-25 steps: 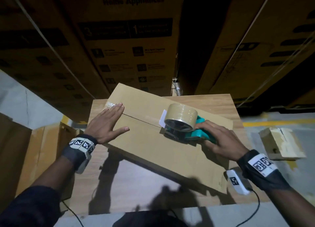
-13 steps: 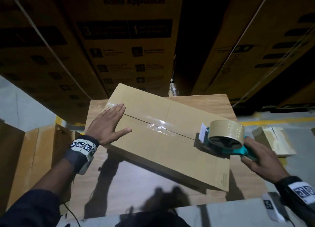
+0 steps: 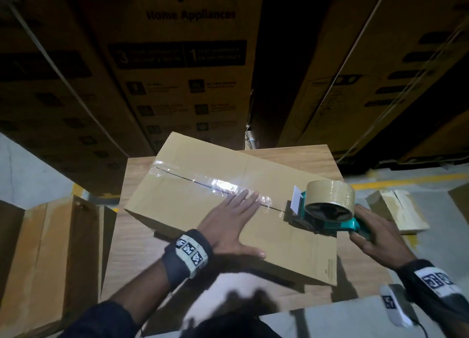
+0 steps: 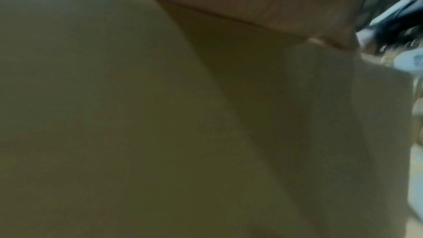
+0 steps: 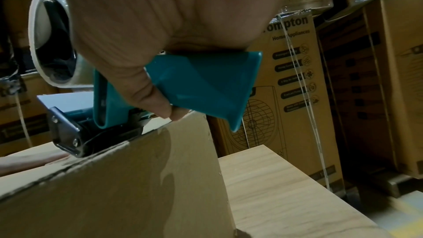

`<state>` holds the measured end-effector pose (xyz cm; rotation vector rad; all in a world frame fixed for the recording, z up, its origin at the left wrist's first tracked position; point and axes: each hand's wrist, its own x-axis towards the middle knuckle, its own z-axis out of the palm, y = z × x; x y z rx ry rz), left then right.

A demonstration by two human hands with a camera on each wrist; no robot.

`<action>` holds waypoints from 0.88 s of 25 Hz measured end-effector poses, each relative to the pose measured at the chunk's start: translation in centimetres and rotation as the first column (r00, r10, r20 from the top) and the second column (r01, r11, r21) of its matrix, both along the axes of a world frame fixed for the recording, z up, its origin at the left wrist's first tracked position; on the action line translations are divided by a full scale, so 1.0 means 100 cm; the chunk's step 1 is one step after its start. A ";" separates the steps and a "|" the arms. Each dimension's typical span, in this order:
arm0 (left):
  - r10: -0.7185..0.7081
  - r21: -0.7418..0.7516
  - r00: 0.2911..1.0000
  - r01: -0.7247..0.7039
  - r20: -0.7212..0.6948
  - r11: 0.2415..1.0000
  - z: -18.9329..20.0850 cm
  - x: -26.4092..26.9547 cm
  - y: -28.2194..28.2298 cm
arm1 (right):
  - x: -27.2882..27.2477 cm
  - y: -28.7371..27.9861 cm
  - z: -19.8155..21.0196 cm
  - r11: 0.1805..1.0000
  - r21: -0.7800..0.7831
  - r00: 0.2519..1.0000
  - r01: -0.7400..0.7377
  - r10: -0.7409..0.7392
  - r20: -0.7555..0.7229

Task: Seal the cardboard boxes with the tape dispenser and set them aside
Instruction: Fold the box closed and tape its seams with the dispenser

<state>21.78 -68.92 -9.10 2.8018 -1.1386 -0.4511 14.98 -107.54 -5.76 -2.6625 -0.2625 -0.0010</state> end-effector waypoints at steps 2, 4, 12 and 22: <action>0.035 0.006 0.999 -0.035 0.011 0.999 -0.002 -0.004 -0.008 | -0.002 0.001 0.000 1.000 0.009 1.000 0.007 -0.007 -0.019; 0.127 -0.011 0.992 -0.127 0.015 0.992 -0.001 0.000 0.003 | -0.001 -0.001 -0.002 0.999 0.026 0.999 0.024 -0.023 -0.045; 0.478 -0.088 0.875 -0.472 0.079 0.877 -0.003 0.046 0.122 | 0.003 0.017 -0.008 0.994 0.112 0.998 0.011 -0.005 -0.058; 0.561 -0.039 0.816 -0.562 0.136 0.826 -0.009 0.082 0.194 | 0.019 0.061 -0.005 0.993 0.119 0.998 -0.027 0.033 -0.047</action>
